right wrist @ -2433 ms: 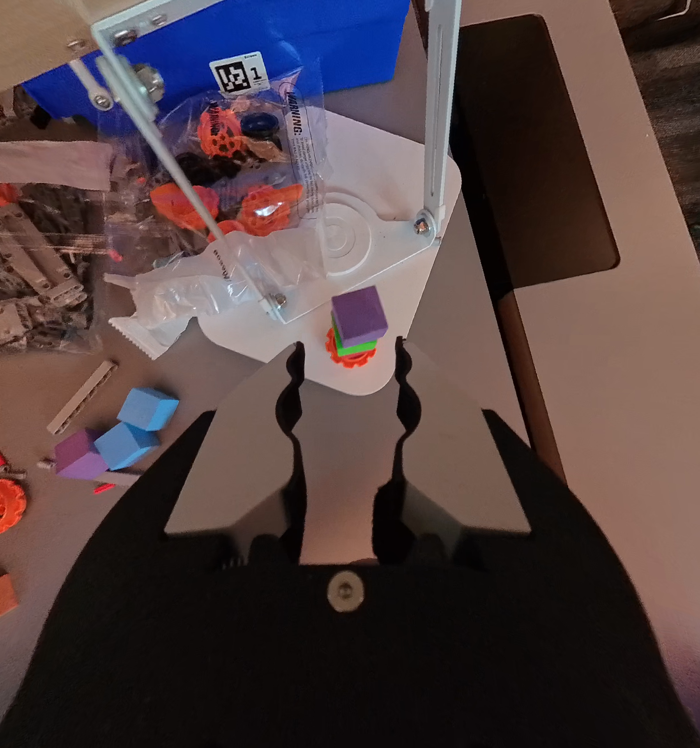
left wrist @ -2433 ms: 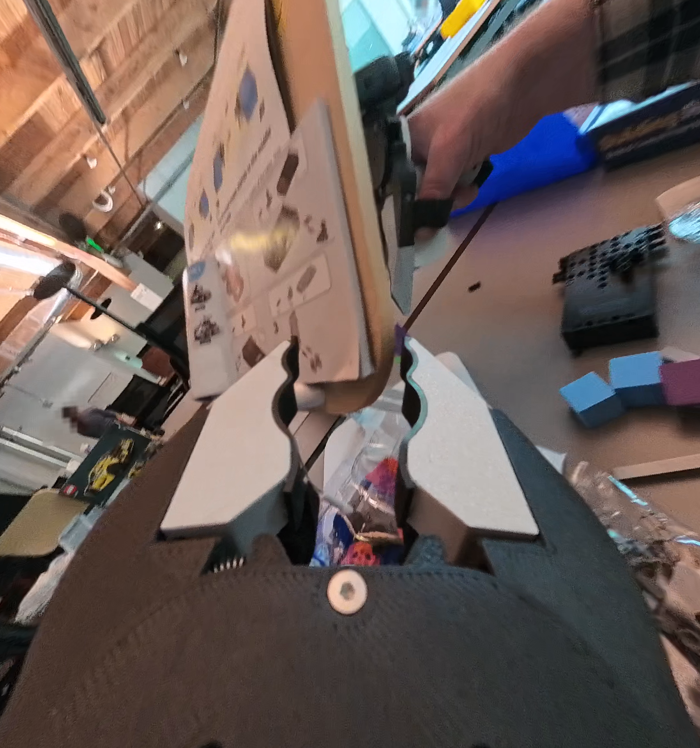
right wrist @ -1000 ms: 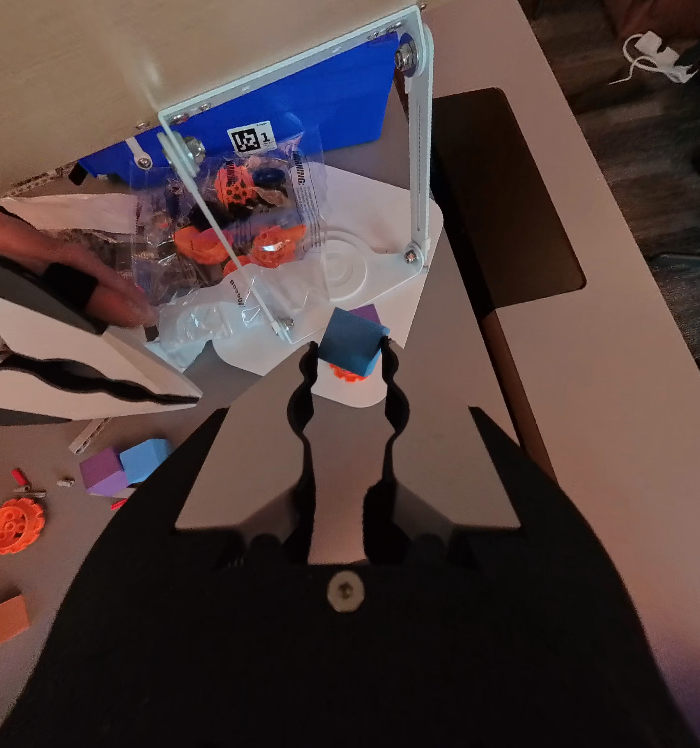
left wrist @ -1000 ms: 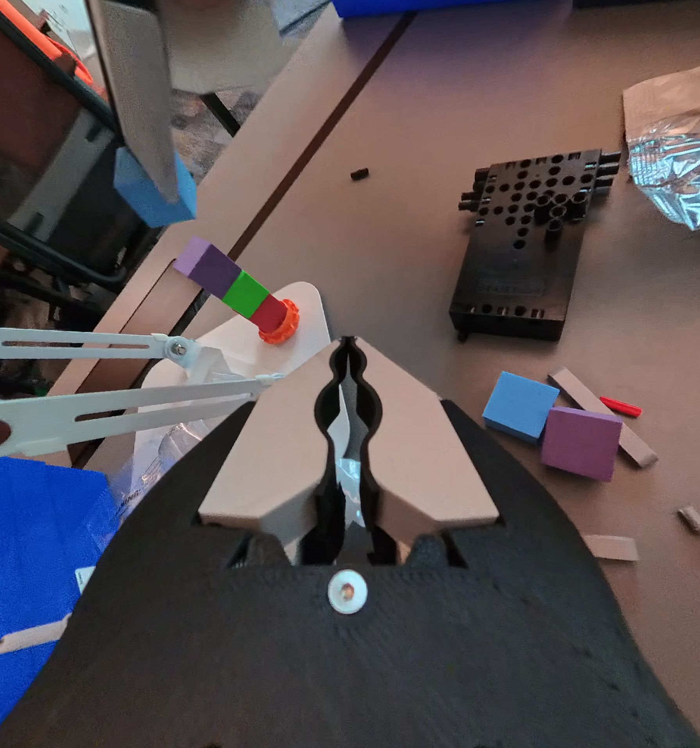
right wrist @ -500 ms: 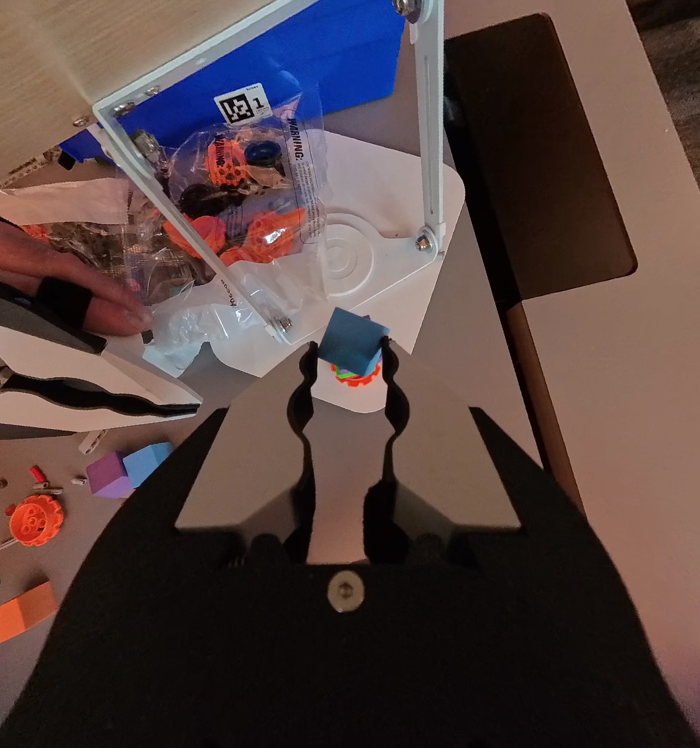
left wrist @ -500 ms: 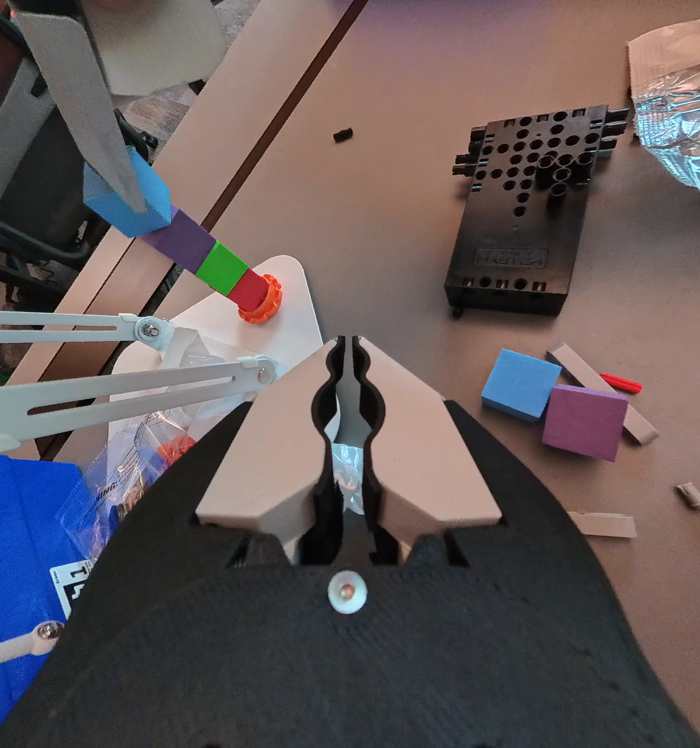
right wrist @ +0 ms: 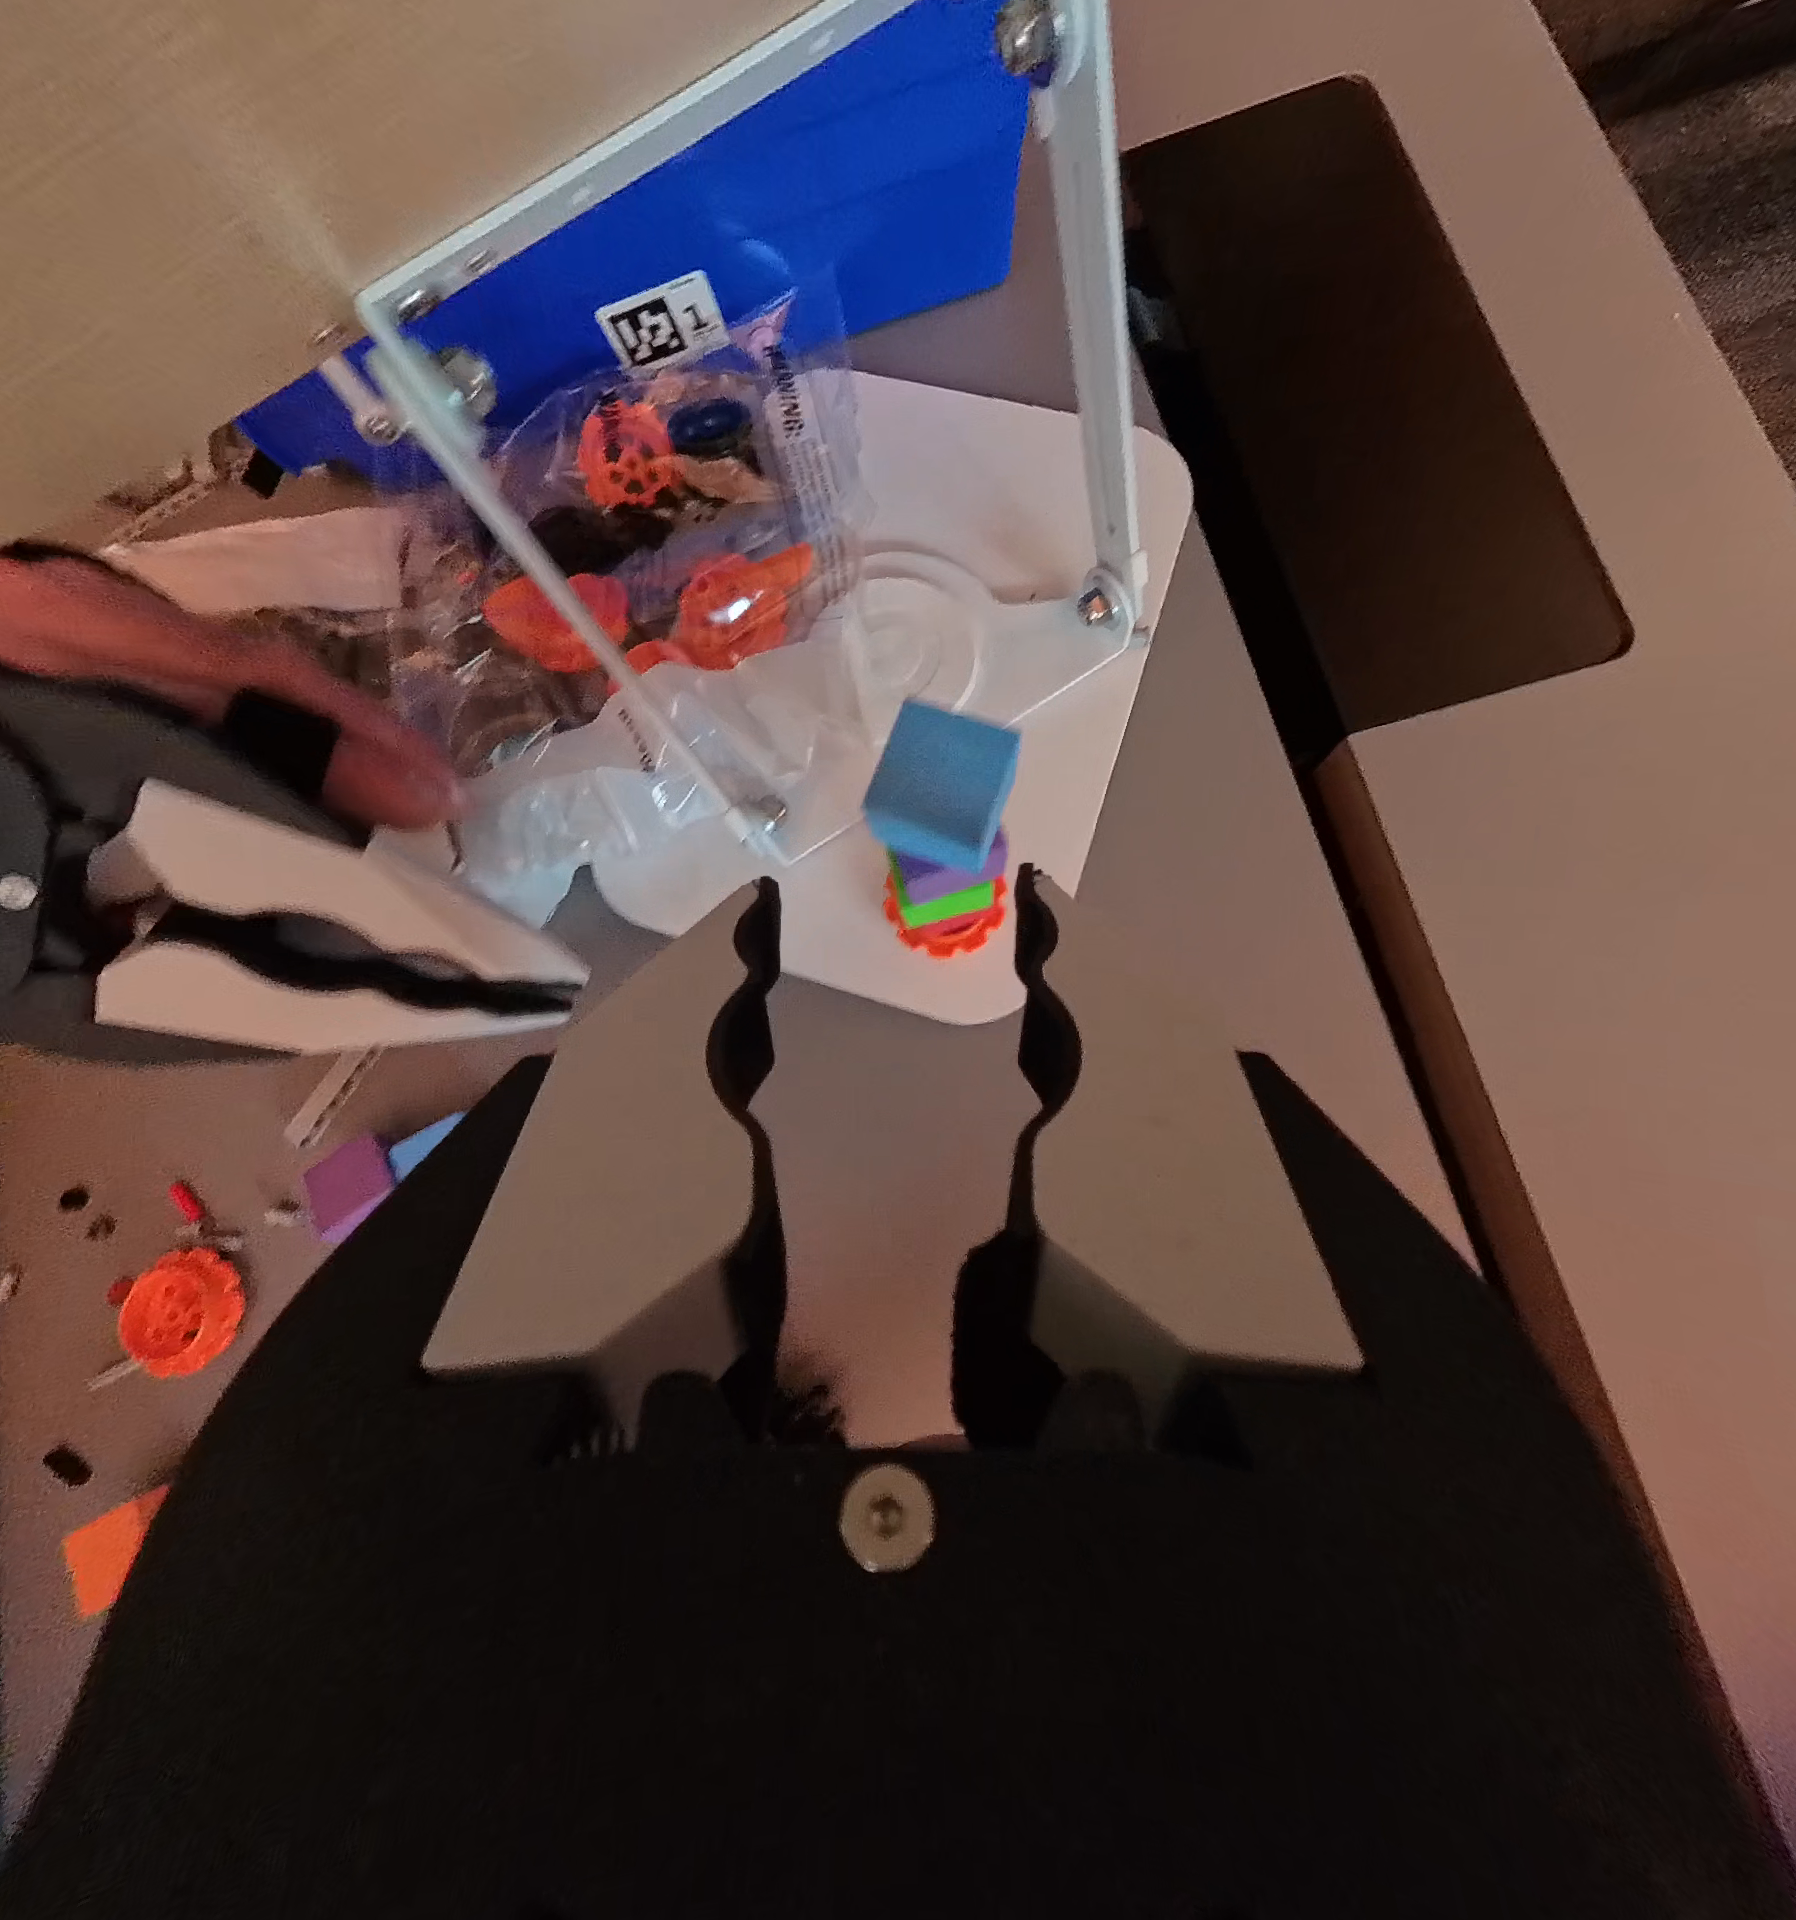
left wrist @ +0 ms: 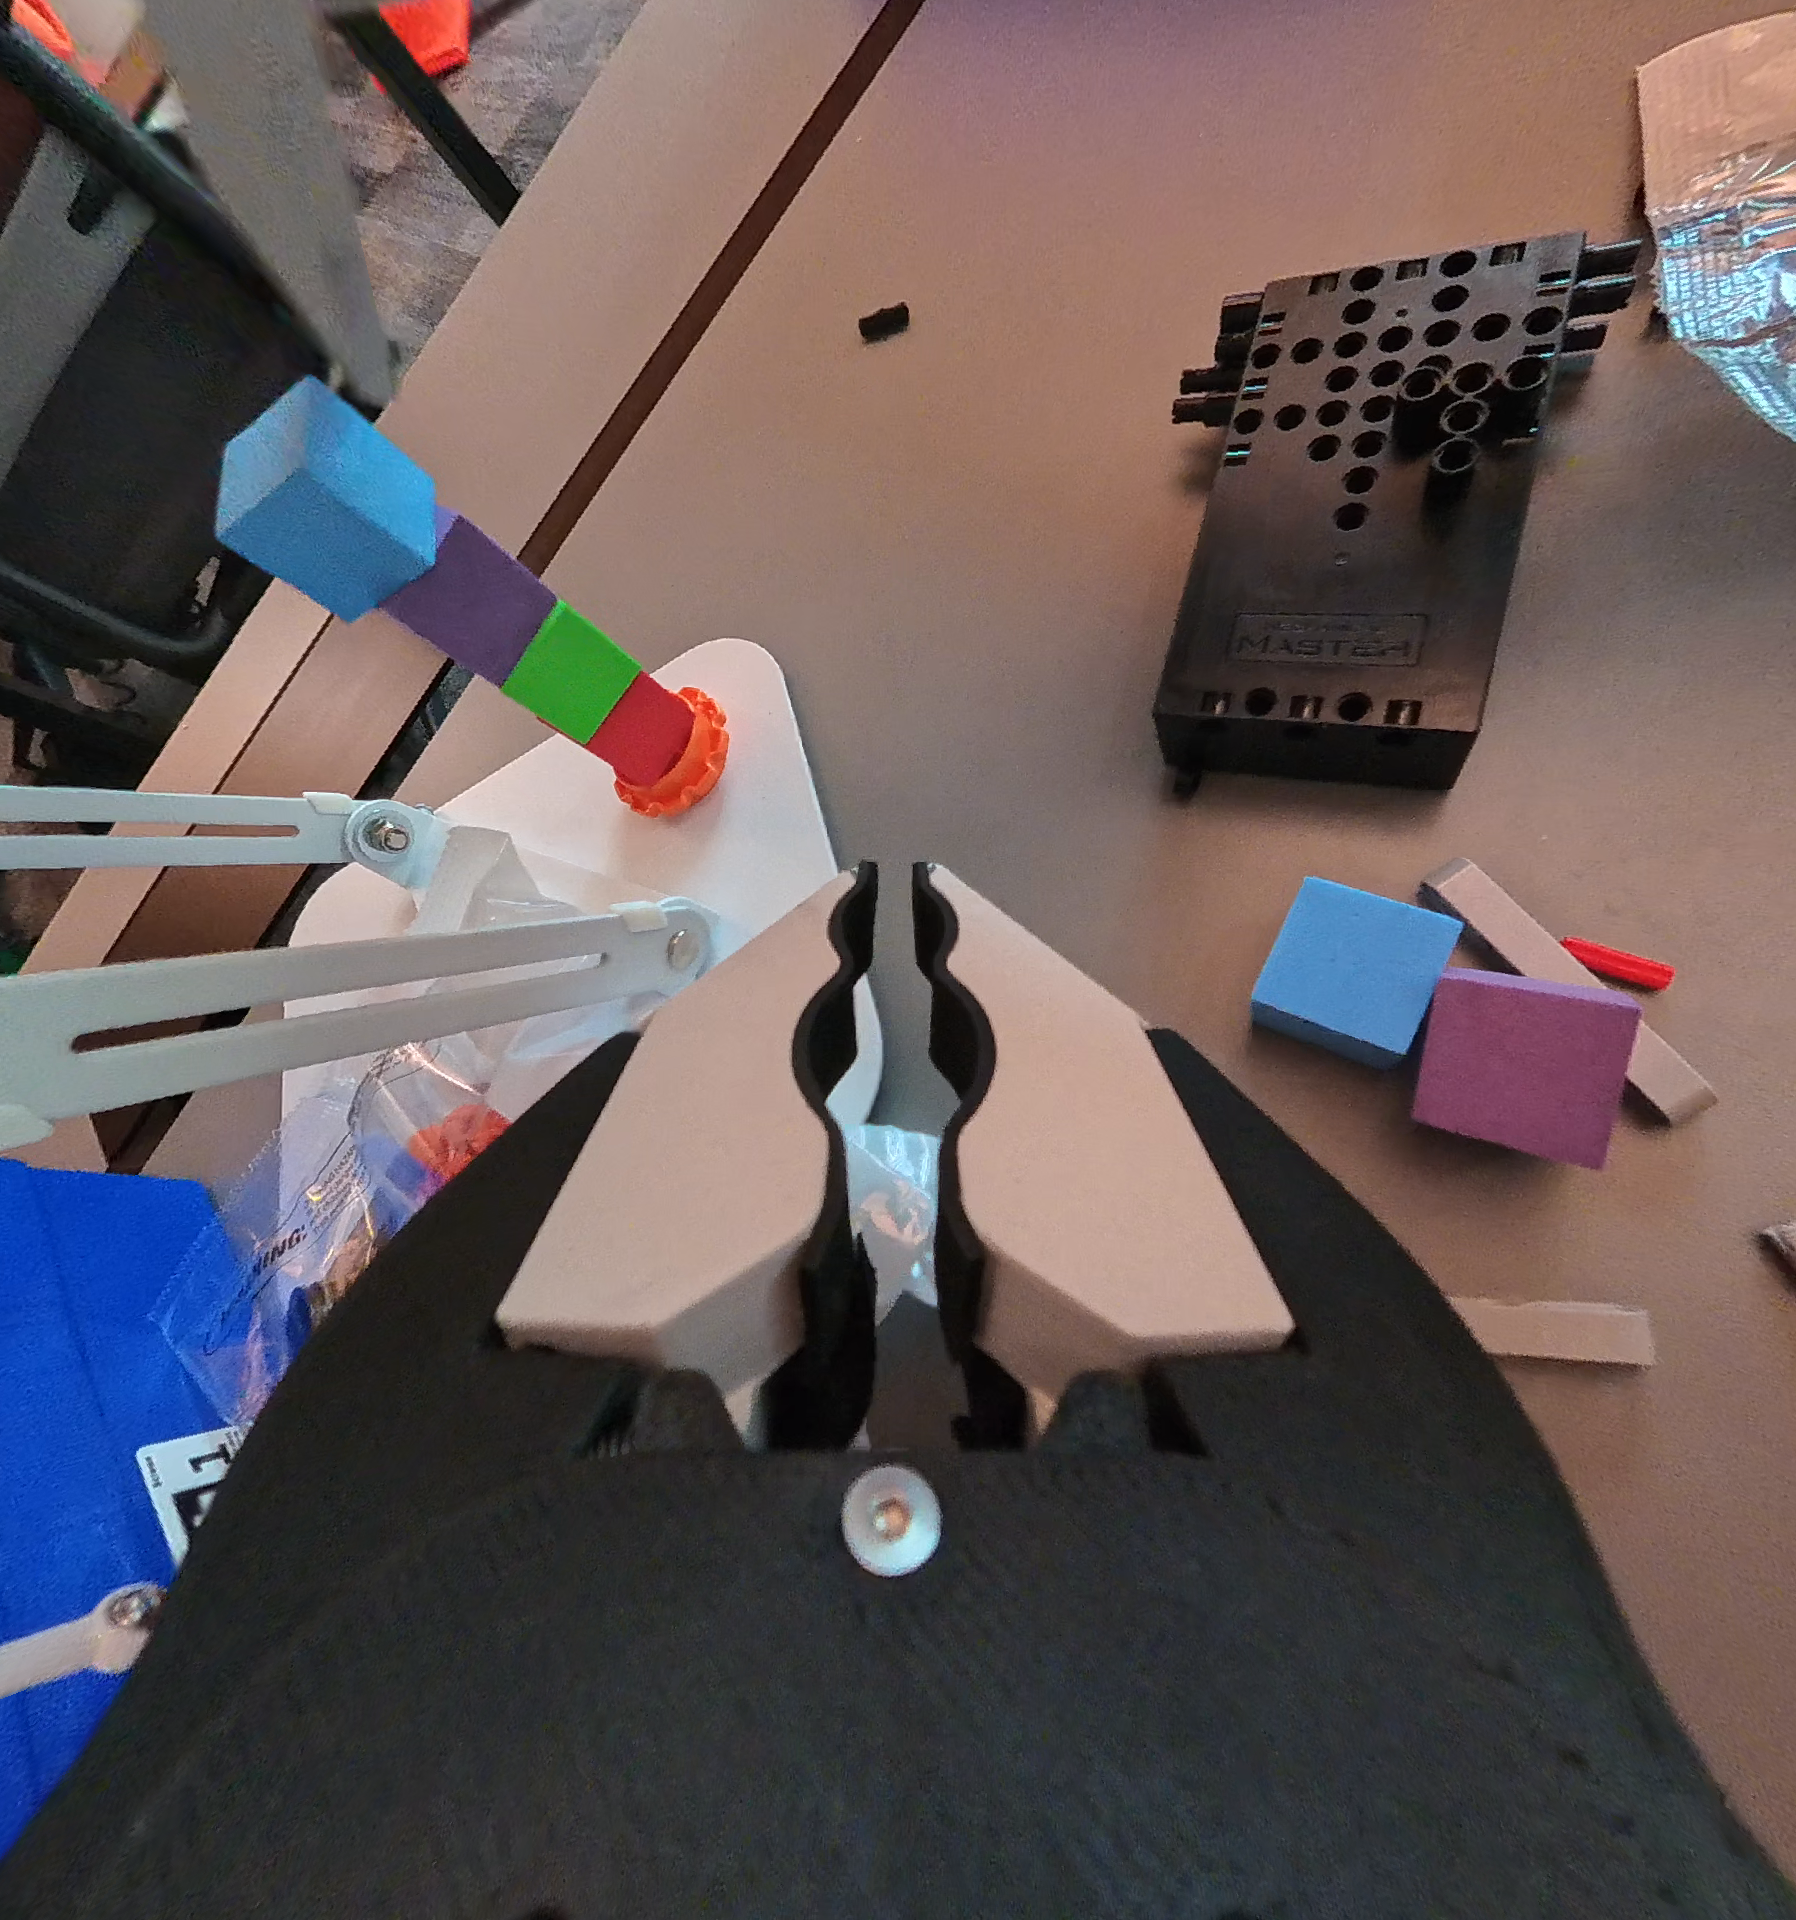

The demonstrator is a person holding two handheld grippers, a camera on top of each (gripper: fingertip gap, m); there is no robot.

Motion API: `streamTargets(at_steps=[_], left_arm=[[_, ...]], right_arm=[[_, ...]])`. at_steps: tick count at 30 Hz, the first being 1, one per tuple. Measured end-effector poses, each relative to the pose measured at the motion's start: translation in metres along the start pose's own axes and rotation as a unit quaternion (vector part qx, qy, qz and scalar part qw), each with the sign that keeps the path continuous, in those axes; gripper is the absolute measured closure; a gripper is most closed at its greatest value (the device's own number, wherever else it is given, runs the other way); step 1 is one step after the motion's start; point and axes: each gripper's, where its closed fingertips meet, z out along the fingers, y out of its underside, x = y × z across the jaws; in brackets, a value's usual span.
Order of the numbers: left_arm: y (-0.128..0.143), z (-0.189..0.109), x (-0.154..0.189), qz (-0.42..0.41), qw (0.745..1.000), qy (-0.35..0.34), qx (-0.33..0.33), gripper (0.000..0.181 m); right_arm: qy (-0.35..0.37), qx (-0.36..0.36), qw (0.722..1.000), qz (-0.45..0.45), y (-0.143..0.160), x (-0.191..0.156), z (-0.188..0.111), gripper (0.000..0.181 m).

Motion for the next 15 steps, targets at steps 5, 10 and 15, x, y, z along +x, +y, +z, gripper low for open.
streamTargets(at_steps=[5, 10, 15], left_arm=[[0.003, -0.005, -0.001, 0.001, 1.0, 0.012, -0.004, 0.171], [0.008, -0.013, 0.016, 0.031, 0.998, 0.06, -0.01, 0.166], [0.01, -0.021, 0.022, 0.036, 0.995, 0.092, 0.001, 0.164]], right_arm=[[-0.061, -0.03, 0.997, -0.039, 0.047, -0.053, -0.01, 0.141], [-0.118, -0.075, 0.982, -0.129, 0.105, -0.123, 0.018, 0.14], [-0.135, -0.108, 0.971, -0.166, 0.134, -0.15, 0.039, 0.139]])
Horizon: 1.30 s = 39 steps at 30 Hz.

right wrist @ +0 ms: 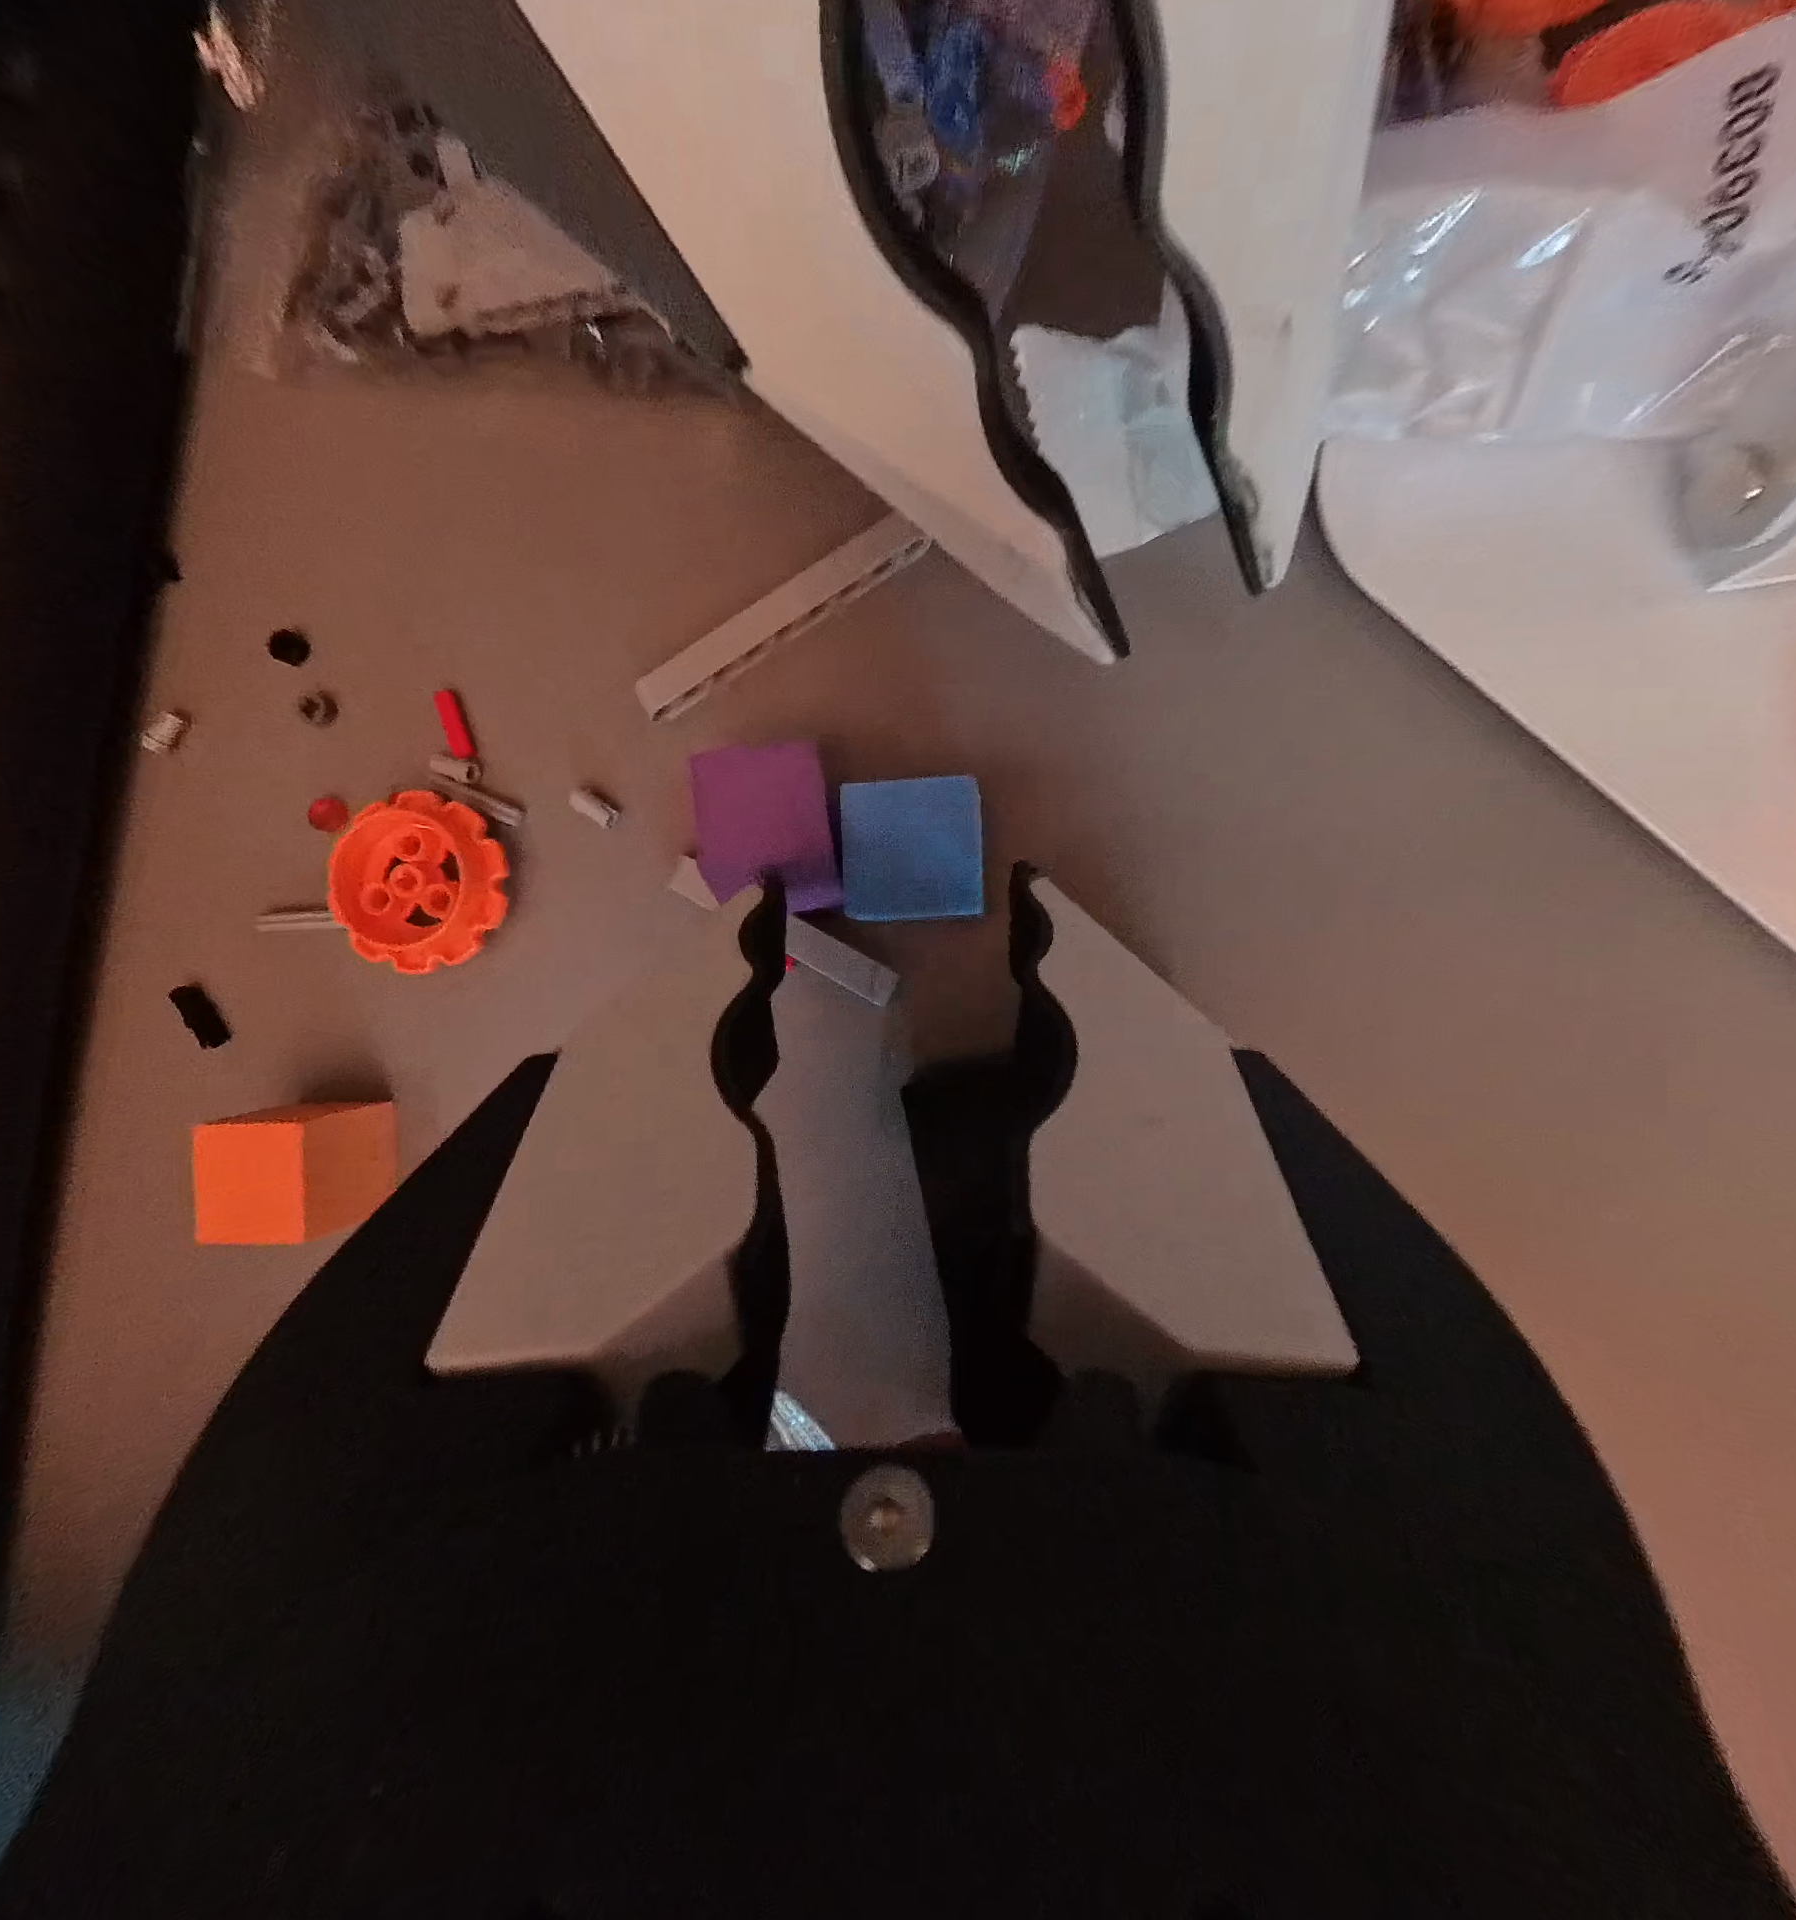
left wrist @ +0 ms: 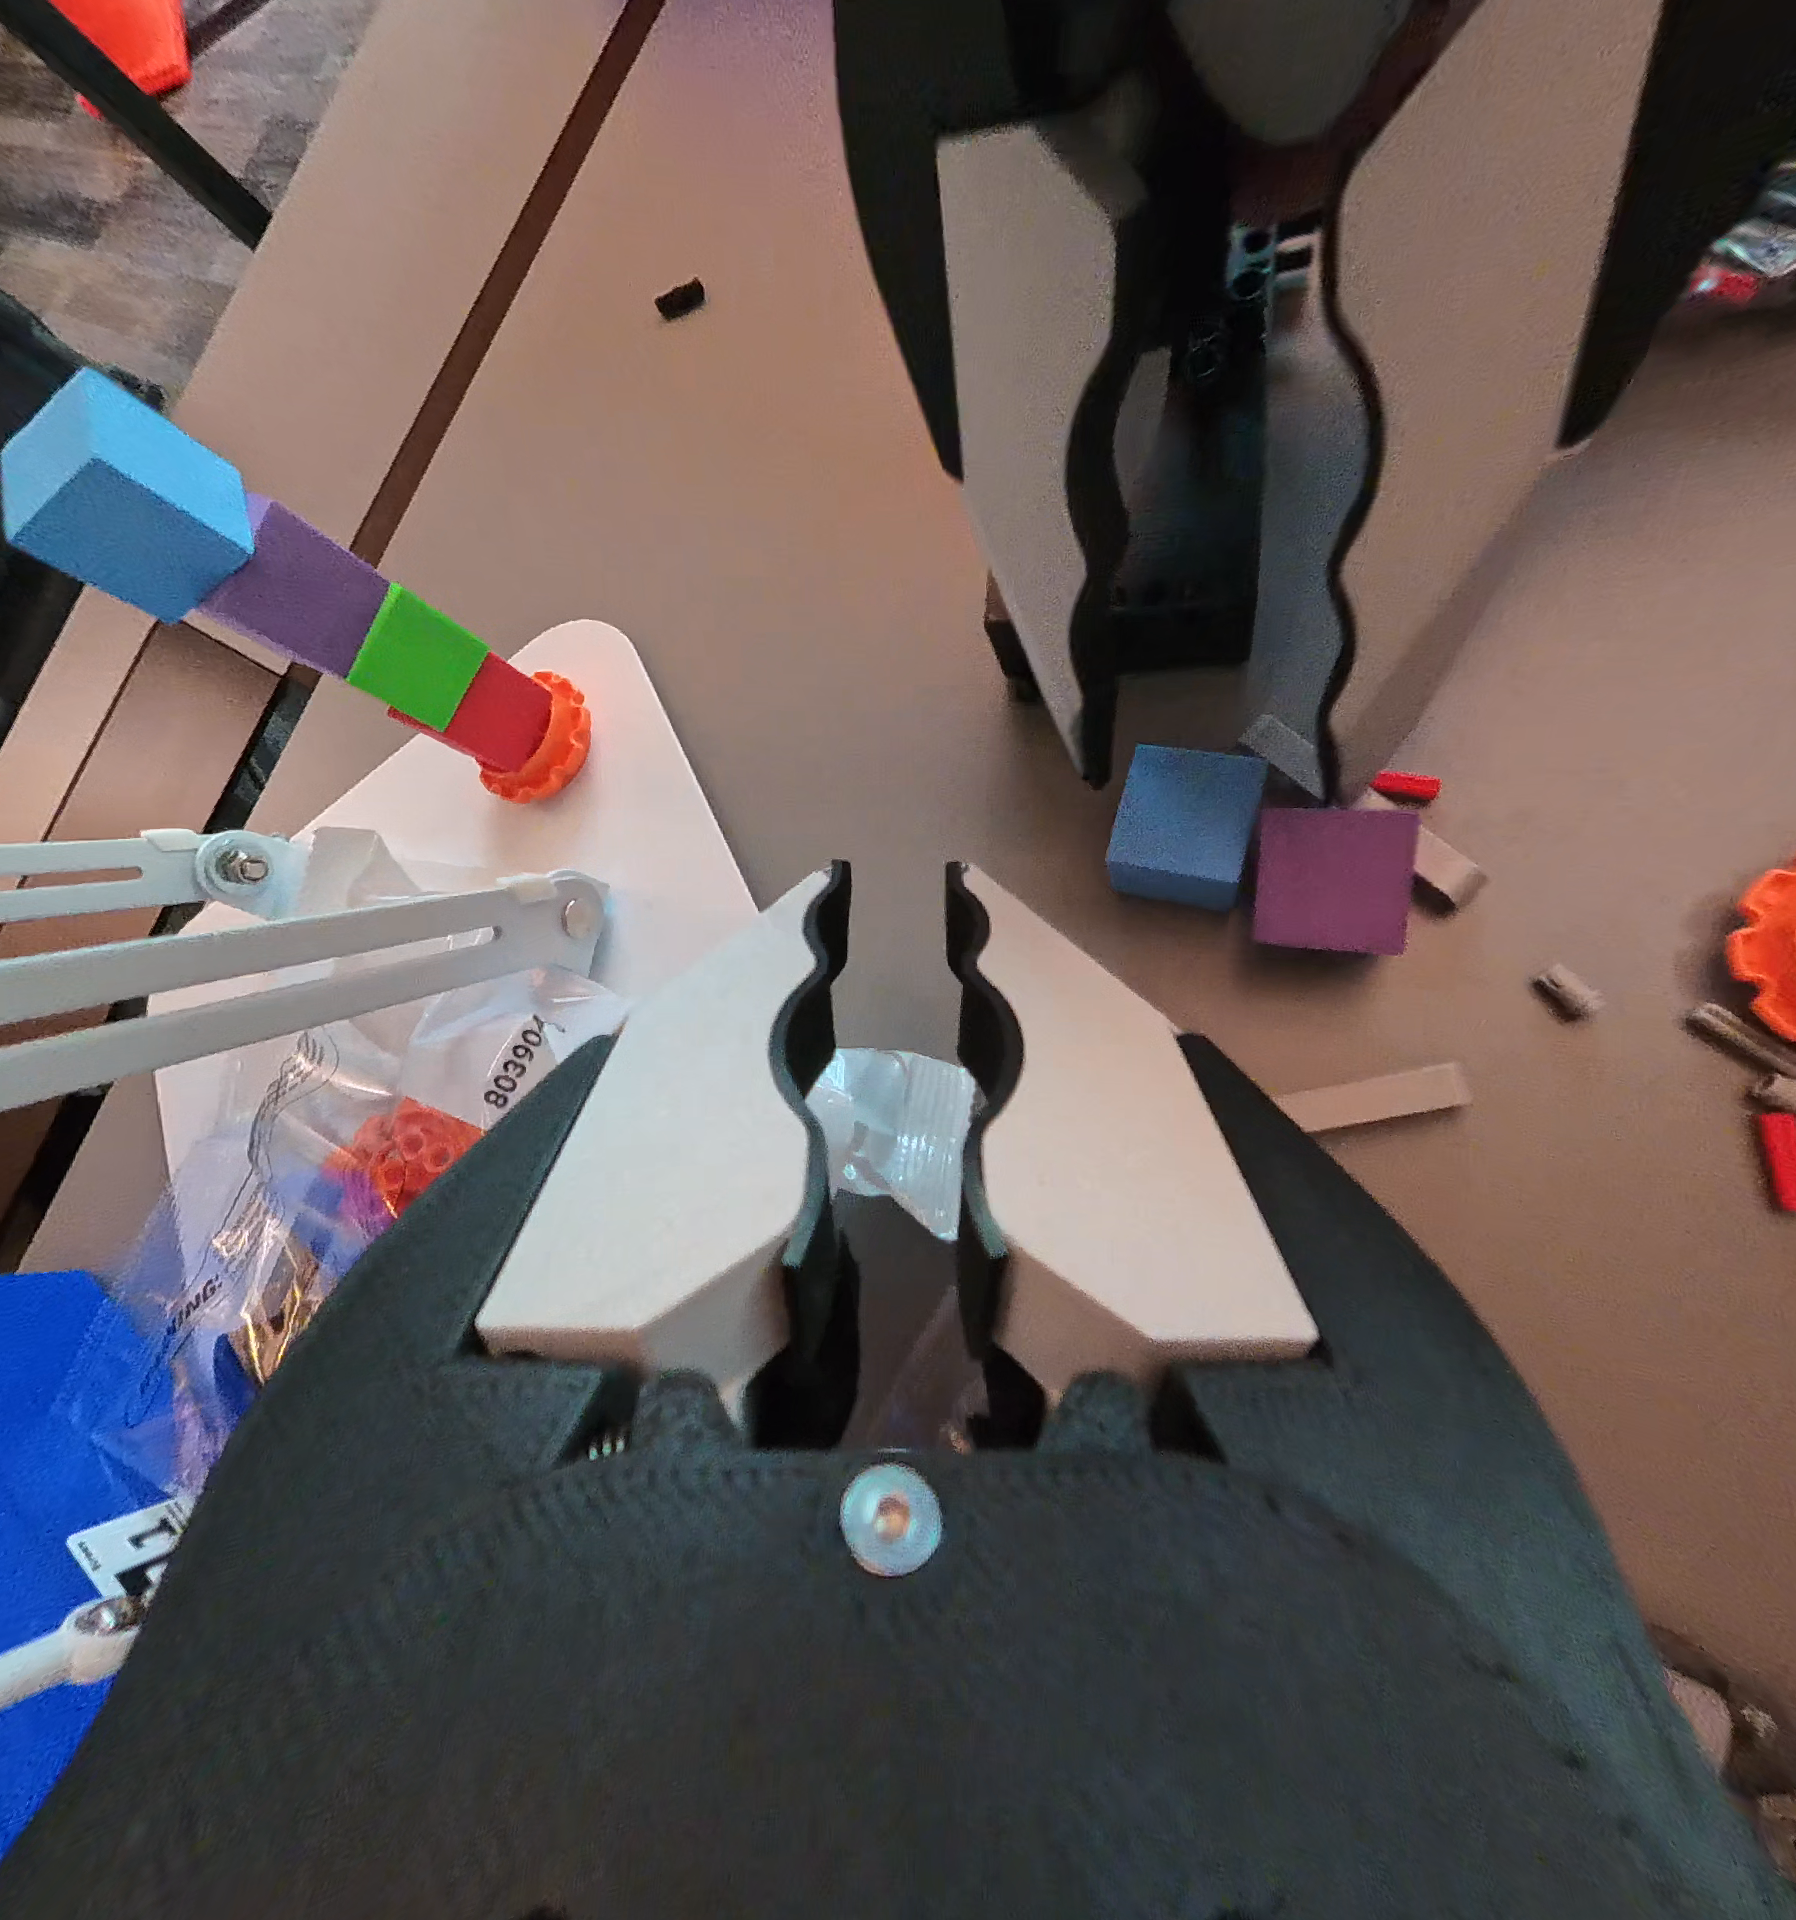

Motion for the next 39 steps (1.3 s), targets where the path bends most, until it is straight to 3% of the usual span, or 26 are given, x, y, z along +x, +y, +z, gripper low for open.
streamTargets(at_steps=[2, 7, 15, 18, 22, 31, 39], left_arm=[[-0.001, 0.0, 0.002, 0.001, 1.0, 0.006, 0.004, 0.165], [0.0, -0.001, 0.005, 0.002, 1.0, 0.016, 0.004, 0.163], [-0.011, -0.019, 0.022, -0.009, 0.995, 0.079, 0.053, 0.142], [-0.017, -0.029, 0.036, -0.024, 0.989, 0.127, 0.075, 0.126], [-0.013, -0.025, 0.048, -0.009, 0.987, 0.148, 0.06, 0.123], [-0.005, -0.01, 0.069, 0.023, 0.985, 0.172, 0.018, 0.129], [0.0, -0.002, 0.074, 0.038, 0.984, 0.173, -0.001, 0.157]], right_arm=[[0.005, -0.018, 1.0, 0.002, 0.005, 0.002, 0.006, 0.155], [0.032, -0.003, 0.999, 0.016, -0.002, 0.015, -0.009, 0.156], [0.168, 0.132, 0.973, 0.088, -0.053, 0.115, -0.113, 0.156], [0.182, 0.157, 0.965, 0.106, -0.067, 0.144, -0.131, 0.156], [0.179, 0.153, 0.965, 0.115, -0.076, 0.164, -0.127, 0.156], [0.171, 0.117, 0.971, 0.119, -0.078, 0.173, -0.112, 0.156], [0.18, 0.133, 0.966, 0.133, -0.078, 0.171, -0.121, 0.146]])
